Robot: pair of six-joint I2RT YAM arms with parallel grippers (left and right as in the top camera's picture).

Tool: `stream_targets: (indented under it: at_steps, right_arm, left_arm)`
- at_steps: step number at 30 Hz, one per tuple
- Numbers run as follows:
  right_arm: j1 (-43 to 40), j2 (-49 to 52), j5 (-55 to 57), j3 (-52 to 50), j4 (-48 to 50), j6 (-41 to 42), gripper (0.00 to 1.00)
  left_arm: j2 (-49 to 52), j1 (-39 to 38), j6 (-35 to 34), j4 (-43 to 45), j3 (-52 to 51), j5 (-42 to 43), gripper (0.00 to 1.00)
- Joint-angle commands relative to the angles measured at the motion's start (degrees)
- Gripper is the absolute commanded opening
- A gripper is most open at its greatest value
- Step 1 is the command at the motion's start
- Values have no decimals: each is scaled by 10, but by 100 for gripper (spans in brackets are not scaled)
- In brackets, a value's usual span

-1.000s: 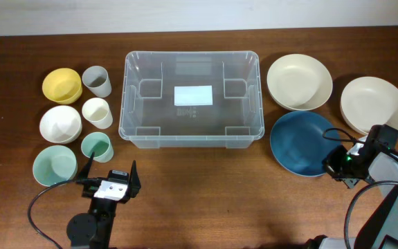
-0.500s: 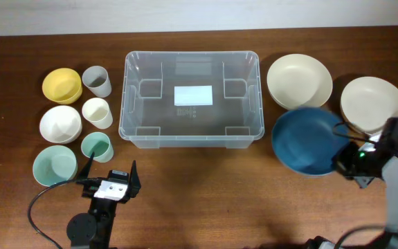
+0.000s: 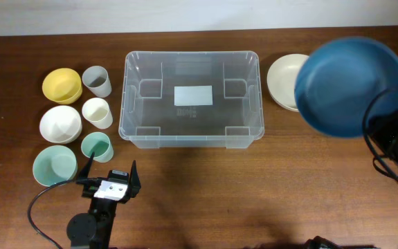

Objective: Pack container
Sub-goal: 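Lift the teal bowl with the right gripper and carry it into the bin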

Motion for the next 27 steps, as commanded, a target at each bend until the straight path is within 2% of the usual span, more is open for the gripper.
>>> stream_targets:
  at_steps: [1,9,13,20,27]
  right_arm:
    - [75,7,-48,9,30,70,4]
    - [360,132,25,9,201,165,4]
    - [455,211,64,9,269,195,4]
    - [534,336,83,9,333,227,4]
    - [569,400,112,9,362,237,4]
  left_arm:
    - [-2,3,7,-2,-2,8,100]
    - [-2,3,7,-2,-2,8,100]
    - [-2,3,7,-2,-2,8,100]
    - [-2,3,7,-2,-2,8,100]
    - [-2,3,7,-2,-2,8,100]
